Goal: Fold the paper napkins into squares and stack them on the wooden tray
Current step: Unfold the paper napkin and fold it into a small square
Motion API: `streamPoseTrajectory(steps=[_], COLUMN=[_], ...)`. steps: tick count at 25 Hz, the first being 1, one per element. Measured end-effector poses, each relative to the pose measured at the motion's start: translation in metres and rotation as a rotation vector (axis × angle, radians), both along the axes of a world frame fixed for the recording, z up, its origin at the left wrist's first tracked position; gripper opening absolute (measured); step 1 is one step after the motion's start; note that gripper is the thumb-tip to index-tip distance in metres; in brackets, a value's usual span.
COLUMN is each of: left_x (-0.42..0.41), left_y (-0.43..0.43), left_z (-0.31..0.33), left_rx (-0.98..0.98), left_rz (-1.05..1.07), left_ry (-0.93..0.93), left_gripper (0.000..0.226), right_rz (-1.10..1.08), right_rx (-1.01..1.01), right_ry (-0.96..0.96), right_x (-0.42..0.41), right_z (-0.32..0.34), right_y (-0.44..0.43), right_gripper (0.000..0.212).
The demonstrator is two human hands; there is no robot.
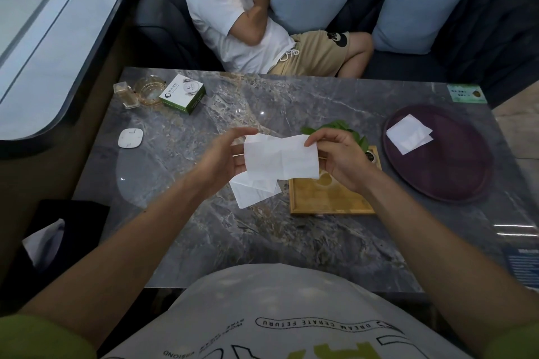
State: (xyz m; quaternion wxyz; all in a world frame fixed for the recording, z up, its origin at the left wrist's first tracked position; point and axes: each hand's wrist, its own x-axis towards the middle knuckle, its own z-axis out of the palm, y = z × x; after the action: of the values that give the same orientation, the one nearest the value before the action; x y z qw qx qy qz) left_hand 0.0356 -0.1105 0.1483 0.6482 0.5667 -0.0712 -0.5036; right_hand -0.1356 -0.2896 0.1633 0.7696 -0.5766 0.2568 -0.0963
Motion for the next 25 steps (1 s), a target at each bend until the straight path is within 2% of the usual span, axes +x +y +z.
streamPoseTrajectory(steps=[3, 9, 12, 15, 19, 25], left_x=[-0.005, -0.01, -0.011, -0.011, -0.011, -0.009], left_y=[-0.002, -0.003, -0.003, -0.002, 0.002, 0.0], left_z=[0.001, 0.006, 0.007, 0.007, 0.008, 0.015], left_rx=[0.031, 0.042, 0.025, 0.014, 0.026, 0.058], left_rz=[-0.029, -0.029, -0.025, -0.038, -0.092, -0.266], left_ry=[-0.146, -0.253, -0.284, -0.314, -0.381, -0.54], left_gripper=[0.022, 0.016, 0.015, 0.015, 0.017, 0.022], right_rz=[-0.002, -0.024, -0.057, -0.058, -0.039, 0.078], right_rx=[-0.01, 0.058, -0.109, -0.26, -0.341, -0.429], right_ry=[0.01, 0.024, 0.095, 0.123, 0.119, 0.087], right_x=[0.002, 0.004, 0.006, 0.008, 0.008, 0.01], right_z=[0.002, 0.003, -0.001, -0.003, 0.001, 0.009], right_y=[0.003, 0.007, 0.01, 0.013, 0.015, 0.017], right_gripper=[0.035, 0.026, 0.021, 0.003, 0.015, 0.015])
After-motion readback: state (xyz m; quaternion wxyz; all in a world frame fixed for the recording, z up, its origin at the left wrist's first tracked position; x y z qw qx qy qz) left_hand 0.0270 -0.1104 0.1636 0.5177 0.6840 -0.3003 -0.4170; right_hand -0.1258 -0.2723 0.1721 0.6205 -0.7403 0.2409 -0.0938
